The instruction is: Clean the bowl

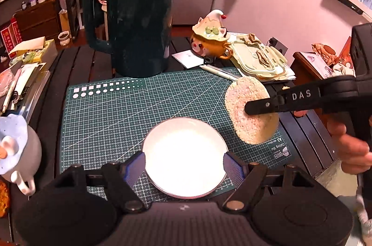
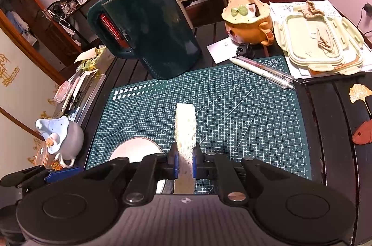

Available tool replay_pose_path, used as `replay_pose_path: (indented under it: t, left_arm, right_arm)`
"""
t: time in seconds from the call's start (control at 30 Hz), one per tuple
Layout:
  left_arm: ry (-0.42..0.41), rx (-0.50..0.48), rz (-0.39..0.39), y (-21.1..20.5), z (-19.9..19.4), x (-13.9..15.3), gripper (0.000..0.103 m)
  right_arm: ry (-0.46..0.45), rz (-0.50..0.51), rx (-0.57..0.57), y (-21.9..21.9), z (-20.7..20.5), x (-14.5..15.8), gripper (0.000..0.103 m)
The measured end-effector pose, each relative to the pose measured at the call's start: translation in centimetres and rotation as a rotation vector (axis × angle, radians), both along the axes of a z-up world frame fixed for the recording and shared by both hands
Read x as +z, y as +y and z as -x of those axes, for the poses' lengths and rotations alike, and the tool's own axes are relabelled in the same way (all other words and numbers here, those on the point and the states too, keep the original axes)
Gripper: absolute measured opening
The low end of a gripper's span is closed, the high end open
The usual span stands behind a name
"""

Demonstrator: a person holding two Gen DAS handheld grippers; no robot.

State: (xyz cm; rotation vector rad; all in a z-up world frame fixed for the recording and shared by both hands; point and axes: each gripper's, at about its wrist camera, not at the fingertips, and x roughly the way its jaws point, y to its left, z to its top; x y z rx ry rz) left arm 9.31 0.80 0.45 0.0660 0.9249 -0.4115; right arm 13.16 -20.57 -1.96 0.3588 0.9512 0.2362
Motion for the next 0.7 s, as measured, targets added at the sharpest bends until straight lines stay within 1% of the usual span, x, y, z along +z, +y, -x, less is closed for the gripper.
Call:
replay_pose_path:
  t: [0.03,0.07,0.13,0.17,0.23,0.27,0.33,0.47,0.6,0.7]
  left_arm:
    - [-0.008,0.022,-0.003,0.0,-0.2,0.0,0.075]
    - [-0.016,0.049,-0.004,0.1,-0.3,0.1,0.079]
    - [-0.035,0.117,0.004,0.3,-0.5,-0.1,0.084]
    - [-0.043,0.127,-0.005,0.3,-0.6,-0.2,0.084]
    - [-0.064,0.155,-0.054,0.0,-0.5,-0.6,0.084]
    - [-0.06,0.166,-0.065,-0.1,-0.5,-0.7,0.083]
    - [-0.014,0.202,-0.074,0.1,-0.7,-1.2,0.082]
    - [0.052,0.258,-0.053,0.8,-1.1,-2.1,0.081]
    - [0.059,0.26,-0.064,1.2,-1.0,-2.5,0.081]
    - [0.072,0.273,-0.053,1.6,-1.0,-2.6,0.081]
  right_arm:
    - [0.0,0.0,0.001,0.0,0.0,0.0,0.01]
    - [-0.001,0.0,0.002,0.0,0.0,0.0,0.01]
    - [0.0,0.002,0.007,0.1,0.0,-0.1,0.01]
    - [0.0,0.003,0.008,0.2,0.0,-0.1,0.01]
    - [0.001,0.005,0.012,0.3,0.1,-0.1,0.01]
    - [0.001,0.005,0.012,0.3,0.1,-0.1,0.01]
    - [0.001,0.006,0.012,0.3,0.1,-0.1,0.01]
    - [0.004,0.012,0.014,0.5,0.0,-0.2,0.01]
    - [0.003,0.02,0.021,0.8,0.0,-0.1,0.01]
    - [0.006,0.027,0.028,1.0,0.0,-0.2,0.01]
